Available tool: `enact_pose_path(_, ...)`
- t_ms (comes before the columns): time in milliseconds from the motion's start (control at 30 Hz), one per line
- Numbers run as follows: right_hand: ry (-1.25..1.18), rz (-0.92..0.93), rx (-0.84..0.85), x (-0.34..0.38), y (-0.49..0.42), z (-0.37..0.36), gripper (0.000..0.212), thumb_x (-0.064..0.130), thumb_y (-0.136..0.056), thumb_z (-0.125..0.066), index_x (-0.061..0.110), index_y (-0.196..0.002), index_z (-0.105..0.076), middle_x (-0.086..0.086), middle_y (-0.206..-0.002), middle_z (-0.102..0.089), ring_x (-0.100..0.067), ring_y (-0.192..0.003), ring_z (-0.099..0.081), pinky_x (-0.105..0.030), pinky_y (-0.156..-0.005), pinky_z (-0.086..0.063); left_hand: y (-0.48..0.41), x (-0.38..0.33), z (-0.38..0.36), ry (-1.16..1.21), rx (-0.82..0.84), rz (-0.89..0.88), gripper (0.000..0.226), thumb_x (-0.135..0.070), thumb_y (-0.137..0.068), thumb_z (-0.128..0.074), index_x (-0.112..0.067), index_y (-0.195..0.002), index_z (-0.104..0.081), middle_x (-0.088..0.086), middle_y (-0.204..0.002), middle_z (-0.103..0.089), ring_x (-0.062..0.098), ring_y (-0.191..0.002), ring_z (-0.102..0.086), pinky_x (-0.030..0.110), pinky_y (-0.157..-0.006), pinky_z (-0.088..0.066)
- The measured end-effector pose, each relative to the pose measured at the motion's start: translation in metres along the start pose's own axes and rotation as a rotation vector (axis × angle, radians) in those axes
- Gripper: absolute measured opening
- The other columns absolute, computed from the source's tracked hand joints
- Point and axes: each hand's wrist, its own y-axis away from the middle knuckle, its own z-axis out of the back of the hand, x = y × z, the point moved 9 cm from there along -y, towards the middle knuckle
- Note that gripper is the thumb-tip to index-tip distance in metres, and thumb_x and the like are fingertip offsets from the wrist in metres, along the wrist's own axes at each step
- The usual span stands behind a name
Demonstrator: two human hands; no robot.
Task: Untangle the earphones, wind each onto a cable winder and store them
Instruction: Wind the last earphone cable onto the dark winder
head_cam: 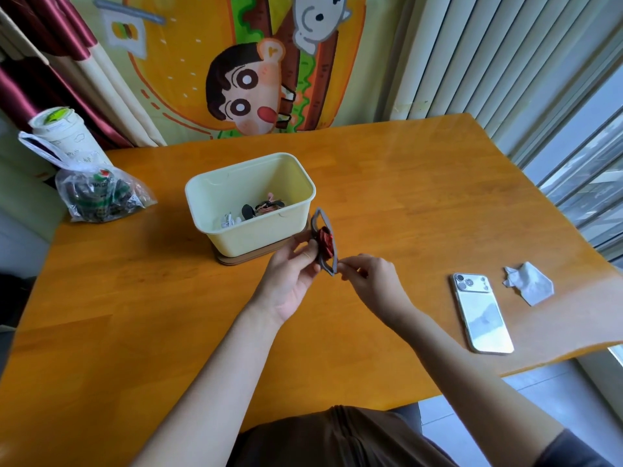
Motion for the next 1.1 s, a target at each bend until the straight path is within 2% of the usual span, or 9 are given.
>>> enact_pose_path(233, 0.050, 0.063, 0.070, 0.013, 0.011, -0.020, 0.015, 0.018, -0.092, -0.060, 0.017, -0.091, -0.075, 0.004, -0.078, -0.059, -0.005, -0.059, -0.049, -0.014, -0.055, -0.035, -0.005, 0.007, 0.032, 0.061, -0.281, -0.050, 0.016, -0.001, -0.095, -0.050, -0.012, -0.101, -0.061, 0.001, -0.084, -0.062, 0.009, -0.070, -0.052, 0.015, -0.054, -0.043)
enact_pose_path(333, 0.073, 0.102, 0.084, 0.019, 0.015, -0.020, 0.015, 0.019, -0.091, -0.061, 0.016, -0.092, -0.075, -0.002, -0.082, -0.062, -0.015, -0.065, -0.054, -0.027, -0.061, -0.042, -0.005, 0.010, 0.042, 0.038, -0.349, -0.058, 0.014, -0.002, -0.095, -0.052, -0.011, -0.103, -0.060, 0.001, -0.087, -0.062, 0.009, -0.072, -0.053, 0.015, -0.055, -0.044)
enact_pose_path(467, 0.116, 0.178, 0.105, 0.031, 0.017, -0.017, 0.016, 0.018, -0.092, -0.059, 0.016, -0.093, -0.075, -0.001, -0.087, -0.063, -0.021, -0.073, -0.060, -0.040, -0.067, -0.049, -0.001, 0.001, 0.053, -0.391, -0.423, -0.140, 0.009, -0.004, -0.092, -0.060, -0.012, -0.096, -0.061, 0.008, -0.094, -0.066, 0.017, -0.079, -0.059, 0.019, -0.059, -0.049)
enact_pose_path(600, 0.218, 0.201, 0.076, 0.037, 0.009, 0.000, 0.017, 0.021, -0.093, -0.057, 0.020, -0.092, -0.074, 0.003, -0.089, -0.063, -0.020, -0.074, -0.060, -0.038, -0.064, -0.049, 0.001, -0.005, 0.050, -0.870, -0.325, -0.251, 0.023, -0.007, -0.088, -0.065, -0.029, -0.087, -0.058, -0.002, -0.093, -0.065, 0.021, -0.087, -0.061, 0.033, -0.072, -0.053)
enact_pose_path(667, 0.286, 0.195, 0.038, 0.036, 0.001, 0.012, 0.017, 0.025, -0.093, -0.056, 0.023, -0.092, -0.074, 0.005, -0.091, -0.064, -0.020, -0.077, -0.060, -0.034, -0.061, -0.047, 0.002, 0.001, 0.044, -0.942, -0.234, -0.234, 0.017, -0.007, -0.089, -0.064, -0.024, -0.090, -0.061, -0.003, -0.092, -0.063, 0.017, -0.087, -0.060, 0.027, -0.068, -0.052)
enact_pose_path(733, 0.317, 0.178, -0.010, 0.032, -0.007, 0.026, 0.016, 0.027, -0.093, -0.057, 0.024, -0.093, -0.074, 0.007, -0.092, -0.064, -0.019, -0.078, -0.061, -0.031, -0.059, -0.045, 0.004, 0.007, 0.036, -0.933, -0.140, -0.196, 0.014, -0.007, -0.090, -0.063, -0.020, -0.094, -0.062, -0.003, -0.093, -0.063, 0.011, -0.085, -0.058, 0.017, -0.063, -0.048)
enact_pose_path(833, 0.308, 0.112, -0.062, 0.020, -0.018, 0.042, 0.016, 0.027, -0.092, -0.059, 0.023, -0.094, -0.074, 0.007, -0.091, -0.065, -0.017, -0.079, -0.061, -0.027, -0.058, -0.039, 0.006, 0.013, 0.023, -0.871, -0.019, -0.139, 0.020, -0.005, -0.092, -0.060, -0.025, -0.092, -0.061, 0.000, -0.096, -0.064, 0.013, -0.083, -0.058, 0.021, -0.064, -0.047)
enact_pose_path(967, 0.229, 0.045, -0.113, 0.006, -0.024, 0.054, 0.016, 0.026, -0.092, -0.058, 0.023, -0.092, -0.074, 0.005, -0.086, -0.064, -0.017, -0.078, -0.061, -0.030, -0.059, -0.042, 0.008, 0.020, 0.014, -0.723, 0.080, -0.052, 0.014, -0.006, -0.093, -0.059, -0.019, -0.097, -0.060, 0.016, -0.103, -0.065, 0.018, -0.081, -0.059, 0.021, -0.060, -0.047)
enact_pose_path(1100, 0.190, 0.041, -0.154, 0.002, -0.026, 0.059, 0.017, 0.024, -0.093, -0.058, 0.021, -0.091, -0.074, 0.003, -0.086, -0.064, -0.018, -0.076, -0.060, -0.029, -0.058, -0.040, 0.012, 0.027, 0.014, -0.563, 0.092, 0.033, 0.013, -0.005, -0.092, -0.057, -0.013, -0.102, -0.060, 0.008, -0.099, -0.067, 0.016, -0.085, -0.060, 0.020, -0.059, -0.046)
